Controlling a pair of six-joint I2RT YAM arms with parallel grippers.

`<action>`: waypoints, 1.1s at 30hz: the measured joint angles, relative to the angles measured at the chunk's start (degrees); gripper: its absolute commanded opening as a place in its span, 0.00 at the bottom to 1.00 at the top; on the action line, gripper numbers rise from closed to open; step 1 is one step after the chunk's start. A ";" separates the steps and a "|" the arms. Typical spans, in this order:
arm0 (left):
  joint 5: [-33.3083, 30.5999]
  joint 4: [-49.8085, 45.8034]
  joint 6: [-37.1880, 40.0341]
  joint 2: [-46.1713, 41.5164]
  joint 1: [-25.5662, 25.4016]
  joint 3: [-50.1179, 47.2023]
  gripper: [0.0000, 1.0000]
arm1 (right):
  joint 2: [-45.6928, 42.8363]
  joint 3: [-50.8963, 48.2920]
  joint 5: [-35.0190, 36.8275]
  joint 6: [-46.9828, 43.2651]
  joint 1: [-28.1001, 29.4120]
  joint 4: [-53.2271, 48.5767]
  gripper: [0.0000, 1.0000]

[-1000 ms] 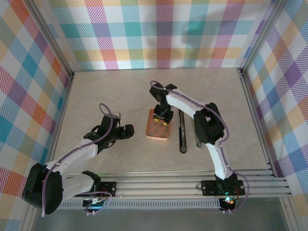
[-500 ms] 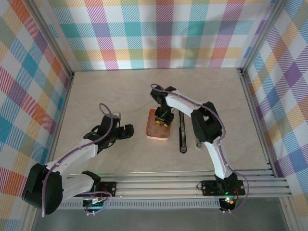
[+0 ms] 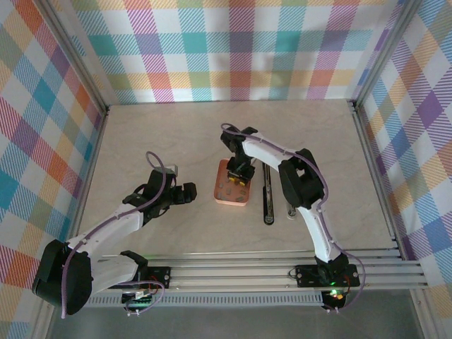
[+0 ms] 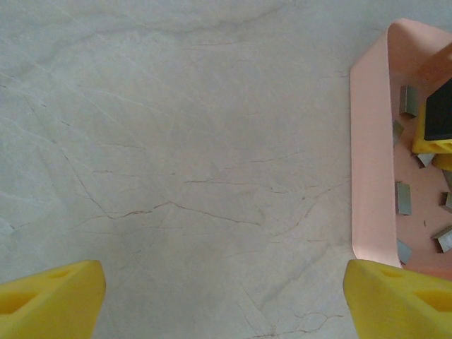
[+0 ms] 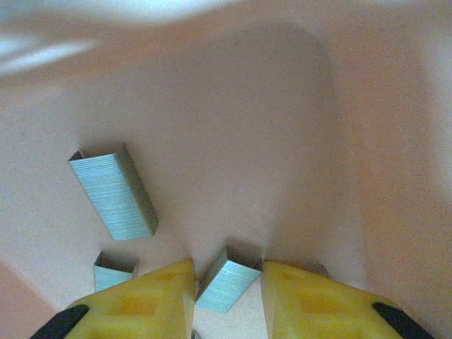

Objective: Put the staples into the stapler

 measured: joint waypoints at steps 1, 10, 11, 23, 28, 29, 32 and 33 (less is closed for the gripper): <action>0.00 0.00 0.02 0.00 0.00 0.00 0.87 | 0.04 0.04 0.00 -0.33 -0.07 -0.15 0.23; 0.00 0.02 0.24 0.09 0.00 0.00 0.87 | 0.15 0.42 -0.04 -3.02 -0.44 -0.87 0.15; 0.02 0.02 0.24 0.13 0.00 0.00 0.87 | 0.15 0.42 0.00 -3.48 -0.42 -0.85 0.15; 4.39 2.38 0.24 0.20 0.00 0.00 0.87 | -12.00 -11.13 7.85 -10.47 1.86 9.40 0.15; 9.35 7.48 0.22 -0.07 0.00 -0.50 0.88 | -28.98 -25.81 11.41 -13.77 3.74 17.16 0.15; 10.51 9.14 0.22 -0.35 -0.02 -1.03 0.88 | -32.41 -29.05 11.96 -14.64 4.07 18.80 0.15; 13.00 13.14 0.28 -0.87 -0.48 -2.58 0.90 | -39.80 -36.26 13.11 -17.38 4.55 22.18 0.16; 13.81 14.75 0.31 -0.94 -0.92 -3.21 0.90 | -42.10 -38.99 13.49 -18.43 4.55 23.52 0.16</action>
